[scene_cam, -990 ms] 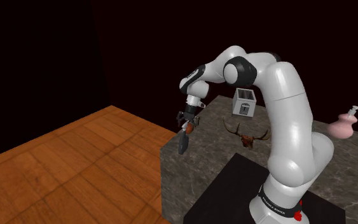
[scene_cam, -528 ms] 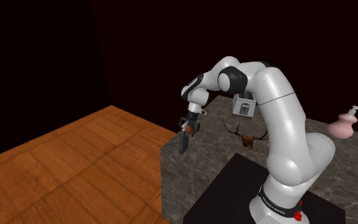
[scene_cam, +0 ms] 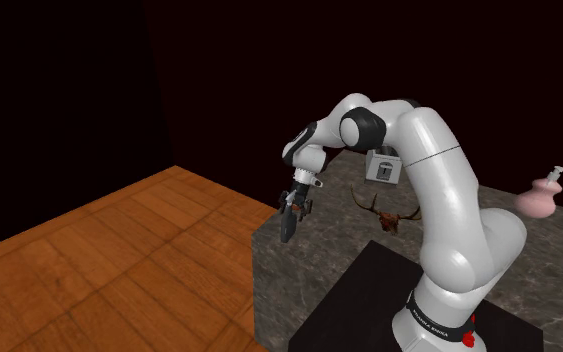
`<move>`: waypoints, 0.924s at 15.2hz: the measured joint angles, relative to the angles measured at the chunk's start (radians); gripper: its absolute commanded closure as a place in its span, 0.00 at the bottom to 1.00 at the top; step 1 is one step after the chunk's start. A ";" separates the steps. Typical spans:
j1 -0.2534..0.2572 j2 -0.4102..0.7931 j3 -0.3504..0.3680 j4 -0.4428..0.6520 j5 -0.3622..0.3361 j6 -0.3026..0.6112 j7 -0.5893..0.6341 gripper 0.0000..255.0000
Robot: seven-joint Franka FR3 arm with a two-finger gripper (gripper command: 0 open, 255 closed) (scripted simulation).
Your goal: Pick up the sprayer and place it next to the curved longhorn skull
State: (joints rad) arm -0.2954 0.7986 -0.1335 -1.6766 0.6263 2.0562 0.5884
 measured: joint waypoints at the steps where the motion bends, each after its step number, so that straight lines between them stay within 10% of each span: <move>1: 0.000 0.000 0.000 0.000 0.000 0.000 0.000 0.00; 3: 0.000 0.000 0.000 0.000 0.000 0.001 0.000 0.00; 4: 0.000 0.000 0.000 0.000 0.000 0.001 0.000 1.00; 14: 0.000 0.000 0.000 0.000 0.000 0.001 0.000 1.00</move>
State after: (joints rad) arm -0.2952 0.7989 -0.1334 -1.6766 0.6266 2.0570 0.5883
